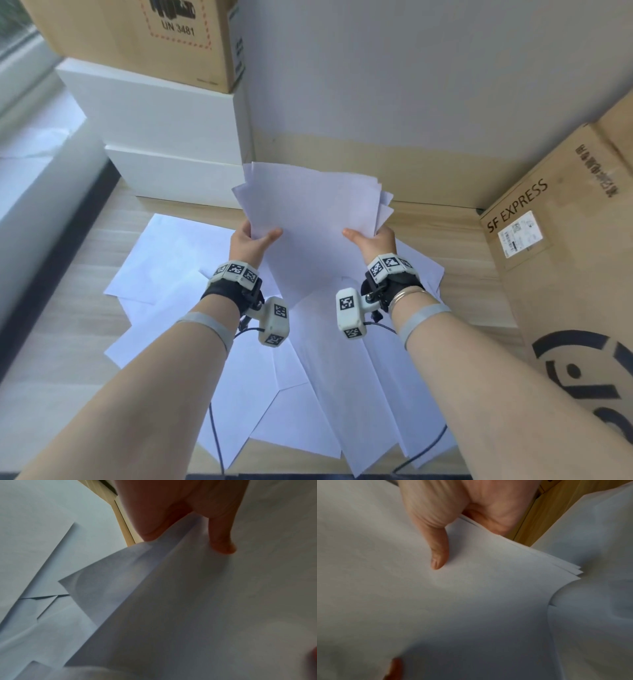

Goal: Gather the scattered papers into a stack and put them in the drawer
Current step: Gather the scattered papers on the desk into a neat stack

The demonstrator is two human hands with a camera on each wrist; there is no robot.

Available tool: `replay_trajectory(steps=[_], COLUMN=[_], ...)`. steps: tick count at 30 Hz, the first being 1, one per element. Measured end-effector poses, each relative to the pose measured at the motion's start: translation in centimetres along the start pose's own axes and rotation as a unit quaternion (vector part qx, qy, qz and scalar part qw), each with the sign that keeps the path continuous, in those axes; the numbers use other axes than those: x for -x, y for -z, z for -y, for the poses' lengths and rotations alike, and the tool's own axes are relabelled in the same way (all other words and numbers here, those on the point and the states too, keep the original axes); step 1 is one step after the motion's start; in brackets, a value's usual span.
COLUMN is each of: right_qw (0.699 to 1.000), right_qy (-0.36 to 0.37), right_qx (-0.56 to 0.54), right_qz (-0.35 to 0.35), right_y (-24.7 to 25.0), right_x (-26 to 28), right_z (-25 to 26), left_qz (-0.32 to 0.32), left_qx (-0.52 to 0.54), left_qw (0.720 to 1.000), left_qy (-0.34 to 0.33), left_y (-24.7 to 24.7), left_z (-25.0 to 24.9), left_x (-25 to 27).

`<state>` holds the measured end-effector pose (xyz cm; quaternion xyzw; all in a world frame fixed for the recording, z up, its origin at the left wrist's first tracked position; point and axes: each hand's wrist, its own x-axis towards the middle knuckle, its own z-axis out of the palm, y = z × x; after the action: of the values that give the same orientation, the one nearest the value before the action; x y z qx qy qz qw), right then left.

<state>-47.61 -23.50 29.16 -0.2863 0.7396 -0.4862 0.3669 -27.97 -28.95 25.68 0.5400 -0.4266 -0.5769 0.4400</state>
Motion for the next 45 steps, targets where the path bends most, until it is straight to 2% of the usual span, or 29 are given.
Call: replay_trajectory(steps=[3,8,13,20,24,30,35,37,40,45], right_qw=[0.999,0.995,0.997,0.998,0.996,0.997,0.995,0.99,0.982,0.978], right_qy=[0.034,0.041,0.033,0.012,0.003,0.014,0.052,0.073,0.114,0.145], right_qx=[-0.04,-0.088,-0.018,-0.031,-0.073,-0.045,-0.087,-0.122,-0.146,-0.133], right_qz=[0.013,0.031,0.071,0.053,0.044,0.058,0.012,-0.018,-0.027,-0.068], right_y=[0.4,0.7,0.9,0.0,-0.2,0.8,0.8,0.5,0.4,0.5], right_x=[-0.3,-0.7,-0.2,0.8,0.8,-0.2,-0.4,-0.7,-0.9,-1.8], right_z=[1.1,1.9,1.4,0.3,1.1,0.8,2.5,3.6,5.7,6.9], left_qz=[0.005,-0.022,-0.022,-0.002,-0.01,0.0,0.019,0.021,0.013,0.005], left_qx=[0.016,0.049,0.031,0.005,0.011,0.017,0.022,0.006,-0.025,-0.031], left_qw=[1.0,0.998,0.999,0.999,1.0,1.0,0.999,1.0,0.999,0.999], left_qy=[-0.011,-0.022,-0.006,0.039,0.027,0.008,-0.018,-0.017,-0.023,-0.032], left_y=[-0.1,-0.5,-0.4,-1.1,-1.5,-0.6,-0.3,-0.6,-1.0,-1.2], left_z=[-0.8,-2.1,-1.9,-0.3,-0.7,-1.5,-2.1,-2.3,-2.5,-2.4], left_x=[-0.4,-0.4,-0.3,-0.3,-0.3,0.0,-0.6,-0.6,-0.8,-0.7])
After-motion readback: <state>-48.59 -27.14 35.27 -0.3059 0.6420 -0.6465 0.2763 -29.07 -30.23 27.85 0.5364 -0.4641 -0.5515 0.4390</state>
